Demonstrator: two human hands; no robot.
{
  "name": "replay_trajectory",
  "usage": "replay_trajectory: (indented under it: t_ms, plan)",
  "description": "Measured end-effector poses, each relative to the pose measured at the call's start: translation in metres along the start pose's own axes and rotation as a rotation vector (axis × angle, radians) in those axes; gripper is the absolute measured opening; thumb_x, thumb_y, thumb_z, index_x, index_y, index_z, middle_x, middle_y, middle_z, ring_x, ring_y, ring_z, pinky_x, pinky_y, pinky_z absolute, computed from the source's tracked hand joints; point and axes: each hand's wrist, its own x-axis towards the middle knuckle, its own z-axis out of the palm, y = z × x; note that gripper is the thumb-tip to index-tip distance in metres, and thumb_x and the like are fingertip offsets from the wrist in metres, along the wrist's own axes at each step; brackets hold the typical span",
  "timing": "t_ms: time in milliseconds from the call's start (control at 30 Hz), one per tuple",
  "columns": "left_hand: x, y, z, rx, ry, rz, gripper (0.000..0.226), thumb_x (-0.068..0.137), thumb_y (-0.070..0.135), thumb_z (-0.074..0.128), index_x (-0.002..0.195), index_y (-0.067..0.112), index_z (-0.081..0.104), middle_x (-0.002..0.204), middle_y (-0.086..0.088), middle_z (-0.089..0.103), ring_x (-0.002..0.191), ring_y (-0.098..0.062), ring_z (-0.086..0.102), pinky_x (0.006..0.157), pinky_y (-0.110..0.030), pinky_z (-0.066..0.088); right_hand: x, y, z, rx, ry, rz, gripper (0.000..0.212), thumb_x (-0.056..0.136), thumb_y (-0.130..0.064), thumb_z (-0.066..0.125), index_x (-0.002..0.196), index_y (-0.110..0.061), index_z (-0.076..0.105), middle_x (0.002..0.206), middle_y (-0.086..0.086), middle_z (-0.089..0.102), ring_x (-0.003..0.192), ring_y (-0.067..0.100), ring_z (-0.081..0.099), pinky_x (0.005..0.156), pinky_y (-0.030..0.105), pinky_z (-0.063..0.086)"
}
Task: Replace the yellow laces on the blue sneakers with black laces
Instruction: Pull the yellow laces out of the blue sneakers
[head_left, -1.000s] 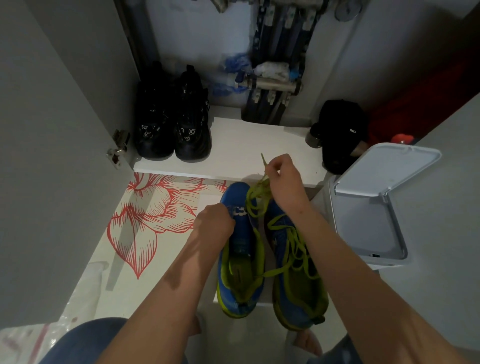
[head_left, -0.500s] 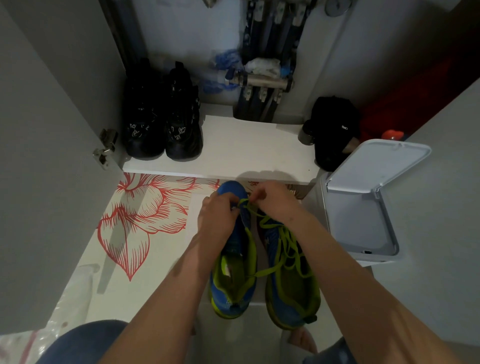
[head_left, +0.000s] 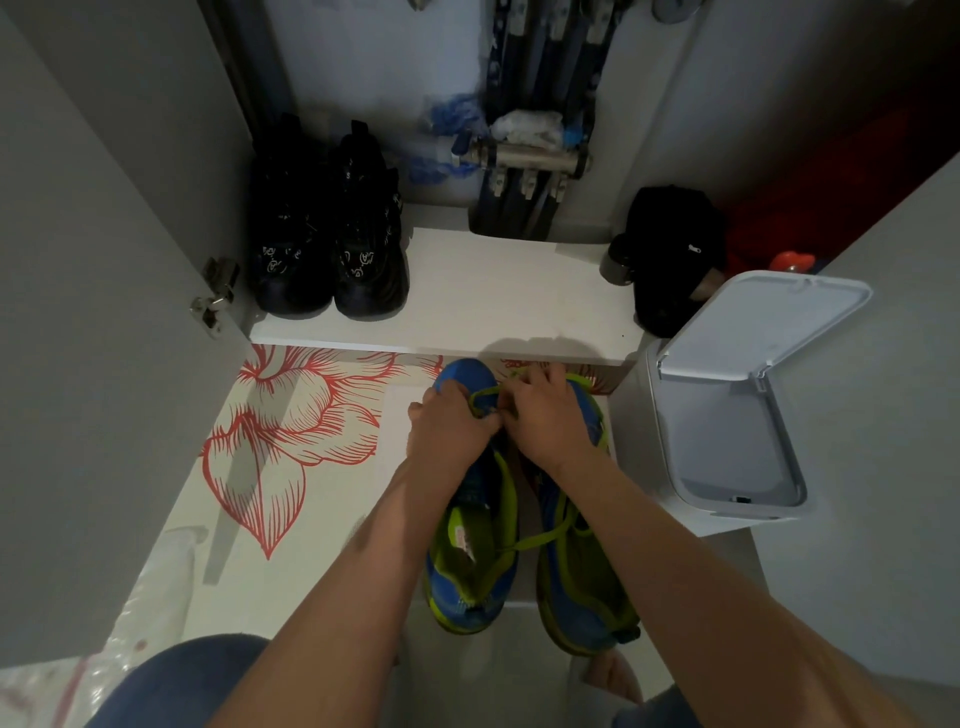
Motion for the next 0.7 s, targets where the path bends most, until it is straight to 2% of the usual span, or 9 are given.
replay_trajectory:
  t_ms: [100,167,267,333,400,567,633,700]
  plan:
    - [-0.004,-0.003,-0.001,0.004,-0.014,0.015,0.070,0.080,0.032,0.070,0.136,0.007,0.036,0.131,-0.012,0.046,0.121,-0.030,0.043,0.091,-0.034,0.037,0.003,-0.002,-0.005,0.140,0.106,0.050,0.020,0.094,-0.012,0.045,0.106,-0.006,0.060,0.114,0.012,0.055,0.111,0.028,0.039,0.091,0.034,0.032]
    - [-0.004,-0.005,-0.002,0.001,-0.008,0.022,0.074,0.078,0.031,0.073,0.136,0.006,0.034,0.132,-0.012,0.047,0.120,-0.030,0.044,0.094,-0.036,0.037,0.007,-0.006,-0.018,0.380,0.190,0.133,0.016,0.093,-0.005,0.044,0.101,-0.003,0.058,0.106,0.011,0.056,0.103,0.026,0.045,0.086,0.032,0.038]
    - [-0.005,-0.005,-0.003,0.002,-0.031,0.028,0.073,0.078,0.029,0.073,0.137,0.007,0.034,0.132,-0.012,0.048,0.121,-0.030,0.044,0.097,-0.036,0.036,0.009,-0.013,-0.050,0.979,0.296,0.302,0.012,0.098,-0.007,0.041,0.091,-0.009,0.051,0.091,0.006,0.058,0.085,0.022,0.058,0.069,0.020,0.049]
    - [-0.004,-0.005,-0.003,0.008,-0.036,0.033,0.072,0.080,0.029,0.072,0.137,0.007,0.034,0.133,-0.012,0.047,0.123,-0.030,0.043,0.099,-0.036,0.035,0.006,-0.018,-0.080,1.391,0.338,0.331,0.015,0.100,-0.010,0.038,0.089,-0.011,0.048,0.092,0.010,0.062,0.077,0.023,0.068,0.065,0.030,0.058]
    - [-0.005,-0.006,-0.002,0.025,-0.031,0.043,0.072,0.081,0.028,0.071,0.138,0.008,0.033,0.133,-0.011,0.048,0.123,-0.029,0.043,0.101,-0.035,0.033,-0.003,-0.021,-0.112,1.573,0.364,0.235,0.016,0.102,-0.010,0.035,0.091,-0.007,0.047,0.088,0.012,0.062,0.069,0.020,0.070,0.059,0.032,0.059]
    - [-0.005,-0.005,-0.001,0.046,-0.023,0.063,0.073,0.083,0.025,0.068,0.144,0.017,0.028,0.135,-0.011,0.046,0.126,-0.029,0.038,0.101,-0.036,0.032,-0.026,-0.028,-0.166,1.760,0.392,0.063,0.021,0.103,-0.012,0.030,0.108,0.001,0.047,0.079,0.014,0.063,0.083,0.025,0.071,0.068,0.032,0.059]
    - [-0.007,-0.003,-0.002,0.060,-0.020,0.072,0.071,0.085,0.025,0.066,0.145,0.021,0.028,0.135,-0.012,0.046,0.126,-0.030,0.038,0.100,-0.037,0.033,-0.032,-0.029,-0.178,1.920,0.322,-0.013,0.024,0.104,-0.013,0.028,0.103,0.001,0.047,0.063,0.005,0.064,0.088,0.024,0.071,0.075,0.033,0.058]
    - [-0.010,-0.001,-0.002,0.087,-0.007,0.077,0.064,0.088,0.027,0.062,0.144,0.025,0.032,0.133,-0.013,0.045,0.124,-0.031,0.038,0.099,-0.038,0.035,-0.036,-0.028,-0.186,2.064,0.273,-0.068,0.024,0.103,-0.011,0.029,0.097,0.001,0.048,0.057,0.003,0.062,0.085,0.022,0.071,0.077,0.034,0.058]
